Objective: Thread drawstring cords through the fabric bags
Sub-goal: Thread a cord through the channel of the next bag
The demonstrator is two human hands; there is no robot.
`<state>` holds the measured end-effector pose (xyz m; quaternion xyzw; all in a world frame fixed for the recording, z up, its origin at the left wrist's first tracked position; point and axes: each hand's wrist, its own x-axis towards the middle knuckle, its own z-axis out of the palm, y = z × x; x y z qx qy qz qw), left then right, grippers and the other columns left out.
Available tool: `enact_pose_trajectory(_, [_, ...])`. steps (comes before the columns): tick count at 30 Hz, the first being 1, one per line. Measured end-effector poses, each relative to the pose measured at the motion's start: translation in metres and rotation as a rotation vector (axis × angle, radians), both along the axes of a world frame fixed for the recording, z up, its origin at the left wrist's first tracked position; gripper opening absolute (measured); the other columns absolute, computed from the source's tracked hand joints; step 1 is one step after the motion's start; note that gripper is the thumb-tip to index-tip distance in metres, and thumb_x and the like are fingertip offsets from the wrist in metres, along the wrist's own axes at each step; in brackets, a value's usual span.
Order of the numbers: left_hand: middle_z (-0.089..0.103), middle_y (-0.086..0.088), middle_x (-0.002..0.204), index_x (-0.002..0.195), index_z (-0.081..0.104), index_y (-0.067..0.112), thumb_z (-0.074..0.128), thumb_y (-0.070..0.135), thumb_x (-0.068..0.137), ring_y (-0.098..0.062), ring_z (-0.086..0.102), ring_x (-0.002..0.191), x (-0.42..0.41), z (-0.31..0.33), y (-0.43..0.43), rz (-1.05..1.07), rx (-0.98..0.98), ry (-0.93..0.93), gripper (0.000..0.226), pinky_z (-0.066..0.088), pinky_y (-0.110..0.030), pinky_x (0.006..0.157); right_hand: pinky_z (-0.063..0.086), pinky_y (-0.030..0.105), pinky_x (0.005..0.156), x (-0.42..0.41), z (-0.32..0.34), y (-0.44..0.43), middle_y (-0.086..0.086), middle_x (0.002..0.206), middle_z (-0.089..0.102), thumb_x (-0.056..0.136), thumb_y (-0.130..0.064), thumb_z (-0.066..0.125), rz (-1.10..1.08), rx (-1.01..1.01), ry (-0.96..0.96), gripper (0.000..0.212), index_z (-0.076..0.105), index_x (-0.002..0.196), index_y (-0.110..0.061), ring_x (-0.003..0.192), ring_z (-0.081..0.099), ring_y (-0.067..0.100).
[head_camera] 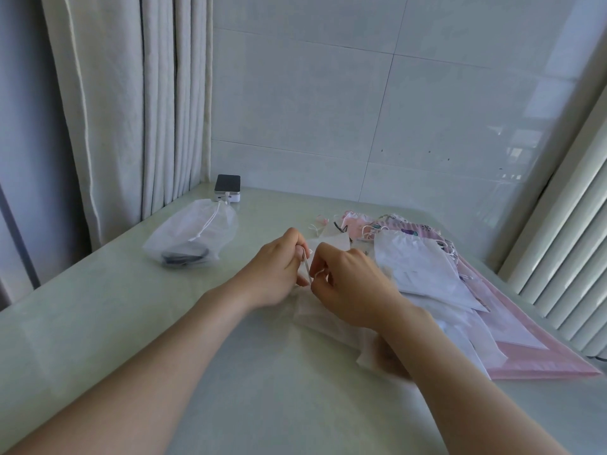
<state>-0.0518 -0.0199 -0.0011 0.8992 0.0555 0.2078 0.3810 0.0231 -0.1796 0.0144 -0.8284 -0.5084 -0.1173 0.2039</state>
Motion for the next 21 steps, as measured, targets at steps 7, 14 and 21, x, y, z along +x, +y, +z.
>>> enact_pose_trajectory(7, [0.072,-0.002,0.093,0.098,0.056,0.021,0.037,0.015,0.111,-0.009,0.075,0.078,-0.001,-0.003,-0.004,0.014,-0.047,-0.02,0.024,0.051,-0.02,0.071,0.051,0.038,0.076,0.004,-0.001,0.003,-0.011,0.074,0.058,0.089,-0.016,0.051,-0.132,-0.071,0.122,0.018,0.067,0.095,-0.022,0.08,0.058,0.024])
enact_pose_trajectory(14, [0.077,-0.012,0.107,0.113,0.067,0.008,0.043,0.007,0.108,-0.028,0.077,0.093,0.005,0.005,-0.009,0.101,-0.546,-0.112,0.024,0.063,-0.044,0.089,0.062,0.043,0.068,0.0,0.004,0.003,-0.001,0.075,0.075,0.082,-0.03,0.044,-0.223,0.065,0.379,0.034,0.075,0.082,-0.015,0.076,0.071,0.023])
enact_pose_trajectory(21, [0.064,-0.016,0.118,0.13,0.057,0.008,0.05,0.001,0.105,-0.034,0.074,0.095,0.006,0.011,-0.013,0.102,-1.058,-0.148,0.027,0.061,-0.05,0.087,0.052,0.028,0.062,-0.001,0.007,0.003,0.001,0.085,0.079,0.097,-0.016,0.05,-0.184,0.285,0.75,0.032,0.08,0.087,-0.012,0.07,0.077,0.022])
